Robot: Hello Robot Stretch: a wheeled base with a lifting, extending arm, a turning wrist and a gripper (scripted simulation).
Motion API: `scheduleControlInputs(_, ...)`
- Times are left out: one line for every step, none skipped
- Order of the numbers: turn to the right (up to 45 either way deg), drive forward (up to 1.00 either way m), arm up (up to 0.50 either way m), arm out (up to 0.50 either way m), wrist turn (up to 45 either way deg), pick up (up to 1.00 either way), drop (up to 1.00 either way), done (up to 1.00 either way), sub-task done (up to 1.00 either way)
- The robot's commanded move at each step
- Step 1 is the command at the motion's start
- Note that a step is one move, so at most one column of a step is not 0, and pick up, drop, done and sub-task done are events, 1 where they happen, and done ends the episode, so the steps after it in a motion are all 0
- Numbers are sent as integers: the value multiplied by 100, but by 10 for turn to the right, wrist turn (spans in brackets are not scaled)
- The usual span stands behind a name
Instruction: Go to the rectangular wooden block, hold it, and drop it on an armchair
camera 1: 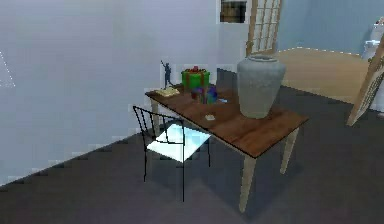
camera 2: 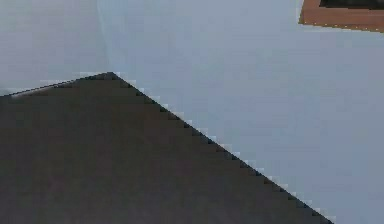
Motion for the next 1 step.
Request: scheduleControlInputs(450,0,0,0,0,0,0,0,0)
